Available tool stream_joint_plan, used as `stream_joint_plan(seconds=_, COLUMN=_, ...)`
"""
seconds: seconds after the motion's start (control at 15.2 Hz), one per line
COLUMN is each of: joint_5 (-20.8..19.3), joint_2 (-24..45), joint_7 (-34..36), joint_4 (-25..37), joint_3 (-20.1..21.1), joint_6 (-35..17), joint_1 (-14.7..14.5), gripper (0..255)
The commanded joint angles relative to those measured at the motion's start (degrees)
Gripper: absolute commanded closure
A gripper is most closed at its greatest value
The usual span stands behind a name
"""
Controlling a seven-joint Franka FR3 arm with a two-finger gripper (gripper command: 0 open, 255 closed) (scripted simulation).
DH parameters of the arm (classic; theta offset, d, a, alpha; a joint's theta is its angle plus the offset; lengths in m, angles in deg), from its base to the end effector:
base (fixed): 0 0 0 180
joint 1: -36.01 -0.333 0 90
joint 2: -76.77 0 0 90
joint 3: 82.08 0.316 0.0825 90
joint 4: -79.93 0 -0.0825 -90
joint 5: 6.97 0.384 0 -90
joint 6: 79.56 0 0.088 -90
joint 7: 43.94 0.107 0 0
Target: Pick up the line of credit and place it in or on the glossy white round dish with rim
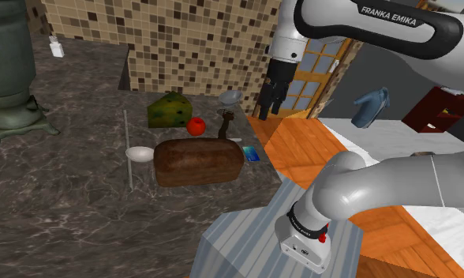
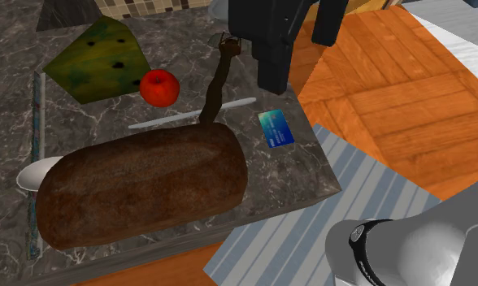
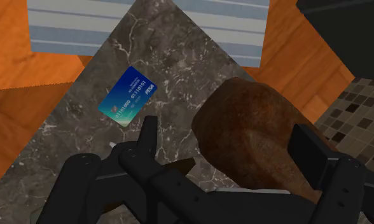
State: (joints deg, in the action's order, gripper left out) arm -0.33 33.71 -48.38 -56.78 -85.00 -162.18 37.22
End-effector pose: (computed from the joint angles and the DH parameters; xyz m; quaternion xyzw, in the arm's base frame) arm 0.2989 -0.0117 0.5572 -0.9924 -0.0130 0.0909 0.0815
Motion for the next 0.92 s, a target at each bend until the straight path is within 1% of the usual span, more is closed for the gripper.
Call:
stream_joint_plan(seconds=0.0, joint_5=0.00, joint_2=0.00, joint_7=0.00, joint_4=0.00, joint_3=0.00, joint_6=0.00, joint_1=0.00, gripper=0)
stream_joint_plan(seconds=0.46, joint_5=-1.89, joint_2=-3.17, joint_7=11.73, joint_4=-15.03, joint_3=4.28, joint_6=-20.15, joint_1=6.07, gripper=0)
stream_joint_plan(seconds=0.86, joint_5=-4.18, joint_2=-1.13, joint_7=22.66, joint_4=-25.08, joint_3=8.43, joint_6=-38.79, joint_1=12.14, gripper=0)
